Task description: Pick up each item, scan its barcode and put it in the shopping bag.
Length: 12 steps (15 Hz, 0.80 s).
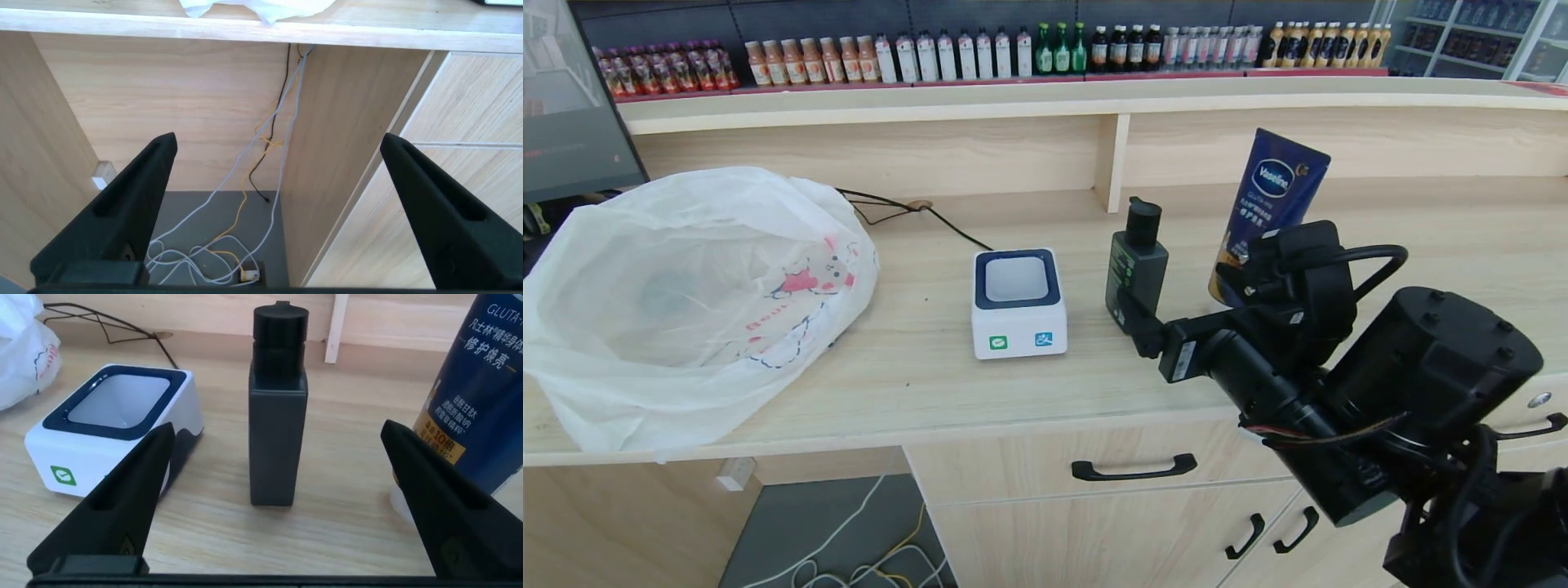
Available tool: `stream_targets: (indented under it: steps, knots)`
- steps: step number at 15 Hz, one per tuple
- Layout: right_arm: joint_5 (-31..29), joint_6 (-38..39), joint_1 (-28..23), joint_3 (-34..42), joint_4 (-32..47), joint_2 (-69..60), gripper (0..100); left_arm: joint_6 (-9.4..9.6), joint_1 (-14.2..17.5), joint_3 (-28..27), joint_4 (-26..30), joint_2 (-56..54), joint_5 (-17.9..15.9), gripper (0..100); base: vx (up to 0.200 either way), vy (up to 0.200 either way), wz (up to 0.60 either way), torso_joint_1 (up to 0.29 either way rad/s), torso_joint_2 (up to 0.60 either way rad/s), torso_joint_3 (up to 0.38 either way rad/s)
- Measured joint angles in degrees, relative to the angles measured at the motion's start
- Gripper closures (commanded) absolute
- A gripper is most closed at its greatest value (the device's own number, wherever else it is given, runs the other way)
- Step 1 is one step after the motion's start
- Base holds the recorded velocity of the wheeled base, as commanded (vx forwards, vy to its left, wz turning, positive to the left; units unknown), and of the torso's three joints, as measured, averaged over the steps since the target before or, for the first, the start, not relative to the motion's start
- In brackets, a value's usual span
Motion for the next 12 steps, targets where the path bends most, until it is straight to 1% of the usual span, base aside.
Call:
stream_targets:
  steps: [1, 4, 8, 12]
  knots:
    - [-0.06, -0.09, -0.05, -0.09, -1.61, 0.55, 0, 0.00, 0.00, 0.00, 0.00, 0.00, -0.02, 0, 0.000, 0.000, 0.00, 0.000, 0.00, 0.000]
    - [-0.13, -0.13, -0.16, -0.71, -2.18, 2.00, 0, 0.00, 0.00, 0.00, 0.00, 0.00, -0.02, 0, 0.000, 0.000, 0.00, 0.000, 0.00, 0.000]
    - [-1.39, -0.07, -0.27, -5.47, -2.76, 4.63, 0, 0.00, 0.00, 0.00, 0.00, 0.00, 0.00, 0, 0.000, 0.000, 0.00, 0.000, 0.00, 0.000]
    - [-1.45, -0.33, -0.27, -7.27, -4.23, 7.02, 0, 0.02, 0.00, 0.00, 0.00, 0.00, -0.02, 0, 0.000, 0.000, 0.00, 0.000, 0.00, 0.000]
